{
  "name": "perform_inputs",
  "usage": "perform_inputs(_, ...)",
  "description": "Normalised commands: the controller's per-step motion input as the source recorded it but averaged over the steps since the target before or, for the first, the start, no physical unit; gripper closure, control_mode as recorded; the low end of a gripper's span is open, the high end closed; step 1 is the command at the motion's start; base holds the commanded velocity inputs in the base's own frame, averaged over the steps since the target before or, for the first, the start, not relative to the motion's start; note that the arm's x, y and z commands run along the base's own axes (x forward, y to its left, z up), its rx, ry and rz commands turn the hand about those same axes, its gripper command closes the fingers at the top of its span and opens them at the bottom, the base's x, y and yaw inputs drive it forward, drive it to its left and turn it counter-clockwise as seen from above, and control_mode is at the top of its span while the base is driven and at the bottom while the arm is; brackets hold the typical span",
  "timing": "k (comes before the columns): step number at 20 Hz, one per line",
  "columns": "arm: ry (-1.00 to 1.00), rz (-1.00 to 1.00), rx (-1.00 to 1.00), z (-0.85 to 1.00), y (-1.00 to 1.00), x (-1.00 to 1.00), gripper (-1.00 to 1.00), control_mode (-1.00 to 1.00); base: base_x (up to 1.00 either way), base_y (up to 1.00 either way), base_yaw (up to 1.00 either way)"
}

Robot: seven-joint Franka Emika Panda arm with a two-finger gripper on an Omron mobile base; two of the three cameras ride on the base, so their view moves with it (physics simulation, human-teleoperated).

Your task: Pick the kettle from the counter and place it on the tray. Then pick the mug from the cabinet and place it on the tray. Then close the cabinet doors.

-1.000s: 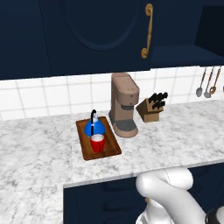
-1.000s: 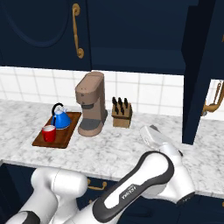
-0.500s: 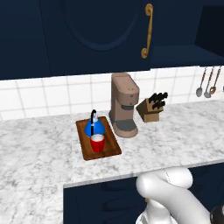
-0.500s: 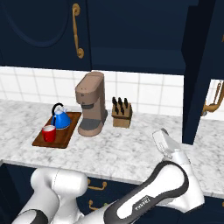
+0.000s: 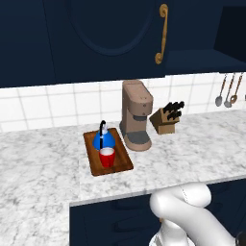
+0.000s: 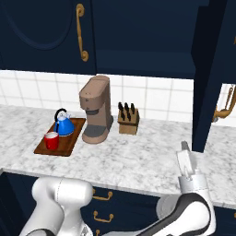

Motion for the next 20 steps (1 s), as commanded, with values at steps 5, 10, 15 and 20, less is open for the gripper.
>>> perform_inputs(5, -0.17, 0.00, 0.21, 0.35, -0.29, -0.08, 1.00, -1.00, 0.00, 0.00, 0.00)
perform_inputs(10, 0.00, 0.00, 0.01, 0.01, -0.04, 0.00, 1.00, -1.00, 0.00, 0.00, 0.00)
perform_inputs(15, -0.06, 0.03, 0.24, 0.06, -0.41, -0.18, 1.00, -1.00, 0.00, 0.00, 0.00)
perform_inputs(20, -0.05, 0.00, 0.21, 0.31, -0.43, -0.08, 1.00, -1.00, 0.00, 0.00, 0.00)
